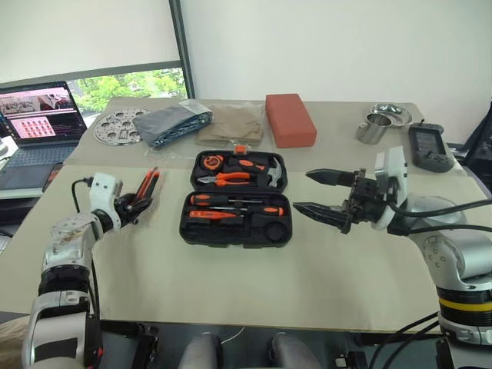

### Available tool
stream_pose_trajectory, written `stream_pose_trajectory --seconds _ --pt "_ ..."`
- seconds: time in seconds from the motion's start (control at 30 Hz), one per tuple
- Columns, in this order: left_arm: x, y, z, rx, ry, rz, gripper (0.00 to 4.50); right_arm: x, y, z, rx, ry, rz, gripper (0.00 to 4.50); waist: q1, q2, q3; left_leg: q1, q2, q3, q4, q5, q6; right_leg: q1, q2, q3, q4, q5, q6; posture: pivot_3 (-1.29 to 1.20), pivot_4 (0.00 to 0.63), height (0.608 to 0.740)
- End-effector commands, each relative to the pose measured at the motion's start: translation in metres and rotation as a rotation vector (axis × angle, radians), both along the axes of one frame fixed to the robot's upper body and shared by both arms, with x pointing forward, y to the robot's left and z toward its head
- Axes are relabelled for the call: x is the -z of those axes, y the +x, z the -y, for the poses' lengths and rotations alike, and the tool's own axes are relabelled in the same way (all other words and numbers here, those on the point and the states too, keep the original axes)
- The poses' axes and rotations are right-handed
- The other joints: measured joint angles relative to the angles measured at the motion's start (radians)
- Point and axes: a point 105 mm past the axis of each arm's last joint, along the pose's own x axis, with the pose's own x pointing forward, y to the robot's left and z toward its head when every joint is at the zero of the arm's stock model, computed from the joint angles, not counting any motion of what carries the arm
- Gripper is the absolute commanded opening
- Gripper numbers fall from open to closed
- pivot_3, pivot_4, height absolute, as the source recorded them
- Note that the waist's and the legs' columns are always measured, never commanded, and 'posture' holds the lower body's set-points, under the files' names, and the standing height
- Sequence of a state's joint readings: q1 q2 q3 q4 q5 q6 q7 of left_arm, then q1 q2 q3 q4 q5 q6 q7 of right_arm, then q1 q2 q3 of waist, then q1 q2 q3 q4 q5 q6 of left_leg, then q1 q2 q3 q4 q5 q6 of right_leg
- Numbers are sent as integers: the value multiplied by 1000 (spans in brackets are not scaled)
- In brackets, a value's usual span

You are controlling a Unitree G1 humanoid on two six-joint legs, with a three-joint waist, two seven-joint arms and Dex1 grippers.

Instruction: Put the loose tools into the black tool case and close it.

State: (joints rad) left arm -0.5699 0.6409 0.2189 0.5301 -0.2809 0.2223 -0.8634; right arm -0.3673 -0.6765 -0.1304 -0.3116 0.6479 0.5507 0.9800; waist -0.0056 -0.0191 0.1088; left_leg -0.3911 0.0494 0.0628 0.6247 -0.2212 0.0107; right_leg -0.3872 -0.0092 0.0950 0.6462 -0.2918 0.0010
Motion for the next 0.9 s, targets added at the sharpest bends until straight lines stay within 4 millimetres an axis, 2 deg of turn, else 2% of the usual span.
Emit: stream_pose_trajectory --seconds 0.03,0.13,0.23,0.3,0.43,0.53,0.9 --pt "-48 -13 53 327 110 141 1796 -10 -2 3 8 2 59 4500 0 0 0 0 0 0 0 0 0 0 0 0 0 0 0 0 150 740" --pt "-34 -34 88 562 285 82 1796 -9 -2 4 12 3 55 4500 -8 3 -2 1 -1 1 -1 0 0 1 0 2 -1 0 0 0 150 740" --pt "-21 -48 112 718 374 45 1796 -8 -3 4 17 3 51 4500 -17 3 -1 2 -1 2 -2 0 0 0 2 3 -1 0 0 0 150 740" --pt "-4 -56 125 811 433 -3 1796 -8 -4 5 24 3 54 4500 -19 3 0 2 0 1 -2 0 0 0 4 3 -1 0 0 0 150 740" --pt "21 -58 123 855 536 -78 1796 -7 -6 7 38 3 56 4500 -21 3 0 2 0 1 -1 0 0 0 4 3 1 -1 0 0 150 740" --pt "32 -60 118 887 609 -124 1796 -7 -8 8 47 1 55 4500 -20 3 0 2 0 1 0 0 0 0 4 3 0 -1 0 0 150 740" --pt "40 -53 120 973 713 -136 1796 -7 -8 8 53 -1 58 4500 -12 3 0 2 -1 1 0 0 0 1 3 3 0 -1 0 0 150 740"
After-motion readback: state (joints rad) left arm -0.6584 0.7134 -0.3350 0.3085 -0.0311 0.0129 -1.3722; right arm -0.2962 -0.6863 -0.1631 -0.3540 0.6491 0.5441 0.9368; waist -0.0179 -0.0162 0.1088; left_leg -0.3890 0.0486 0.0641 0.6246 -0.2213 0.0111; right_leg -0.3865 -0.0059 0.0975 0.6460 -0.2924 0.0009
